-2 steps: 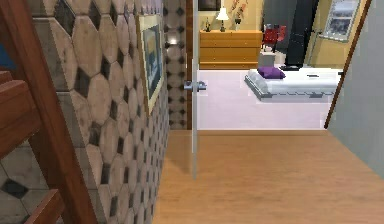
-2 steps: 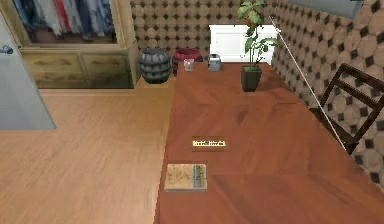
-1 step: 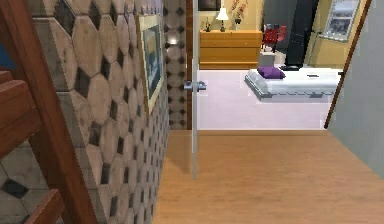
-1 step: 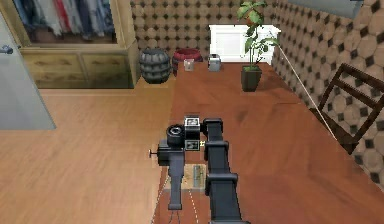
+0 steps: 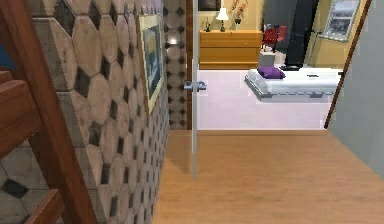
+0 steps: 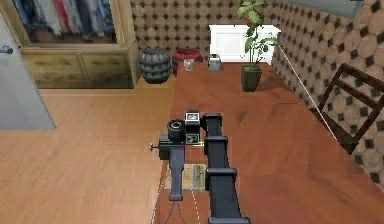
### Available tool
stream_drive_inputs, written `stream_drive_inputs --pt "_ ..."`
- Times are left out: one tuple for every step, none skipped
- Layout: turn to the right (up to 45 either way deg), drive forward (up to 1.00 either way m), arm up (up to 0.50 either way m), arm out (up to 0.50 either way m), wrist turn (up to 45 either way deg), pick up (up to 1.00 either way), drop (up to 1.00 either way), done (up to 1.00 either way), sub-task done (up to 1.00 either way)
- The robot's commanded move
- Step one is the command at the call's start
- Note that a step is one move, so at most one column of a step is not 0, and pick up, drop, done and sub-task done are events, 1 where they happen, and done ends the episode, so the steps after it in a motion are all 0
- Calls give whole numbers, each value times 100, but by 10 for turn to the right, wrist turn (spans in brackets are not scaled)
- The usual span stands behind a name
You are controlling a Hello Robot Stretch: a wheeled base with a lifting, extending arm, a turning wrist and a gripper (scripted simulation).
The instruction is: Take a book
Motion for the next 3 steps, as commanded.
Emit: stream_drive_inputs --pt "0 0 0 0 450 0 0 0 0" --pt "0 0 0 0 450 0 0 0 0" --pt "0 0 0 0 450 0 0 0 0"
